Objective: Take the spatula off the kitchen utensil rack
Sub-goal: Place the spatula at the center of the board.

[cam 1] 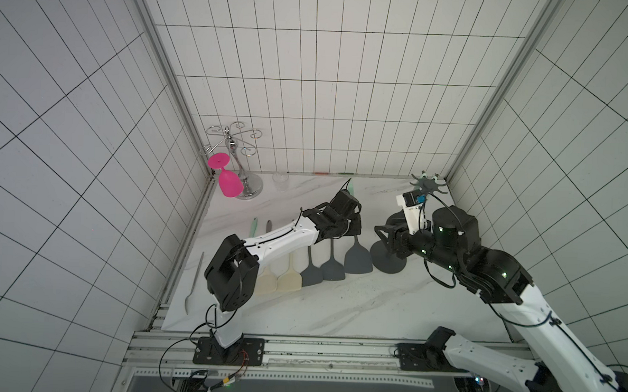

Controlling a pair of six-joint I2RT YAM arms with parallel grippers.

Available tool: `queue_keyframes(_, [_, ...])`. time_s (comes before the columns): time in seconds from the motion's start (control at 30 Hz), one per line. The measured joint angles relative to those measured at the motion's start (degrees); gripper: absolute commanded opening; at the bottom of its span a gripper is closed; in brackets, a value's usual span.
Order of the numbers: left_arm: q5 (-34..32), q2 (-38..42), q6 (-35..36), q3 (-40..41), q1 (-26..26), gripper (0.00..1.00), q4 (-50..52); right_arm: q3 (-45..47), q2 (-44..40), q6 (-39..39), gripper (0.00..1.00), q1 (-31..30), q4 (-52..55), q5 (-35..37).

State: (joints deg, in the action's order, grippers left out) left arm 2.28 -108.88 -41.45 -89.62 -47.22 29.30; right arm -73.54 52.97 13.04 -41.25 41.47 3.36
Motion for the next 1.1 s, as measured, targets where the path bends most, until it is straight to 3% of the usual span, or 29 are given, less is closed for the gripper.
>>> queue_keyframes(0.33, [-5.01,-11.52,-2.64,-8.52,-3.87,0.0,8.68,11.21,-10.69,5.05,0.58,0.0,1.07,10.95])
queue_keyframes(0.57, [-6.73,-15.74,-2.8,-11.15,-3.48,0.01,10.62,13.44,-14.47,6.86,0.59,0.02,1.22,15.69])
queue_keyframes(0.7, [-7.04,-17.55,-2.93,-13.05,-2.73,0.07,10.64,13.49,-14.14,7.43,0.61,0.7,2.01,18.16])
queue_keyframes(0.9, [-7.08,-20.11,-2.49,-15.74,-1.22,0.17,10.88,13.6,-13.81,9.4,0.68,5.79,3.93,21.97])
queue_keyframes(1.1, [-7.04,-20.96,-1.81,-16.26,-0.72,0.34,11.23,13.22,-10.58,11.23,0.71,17.05,3.76,20.0])
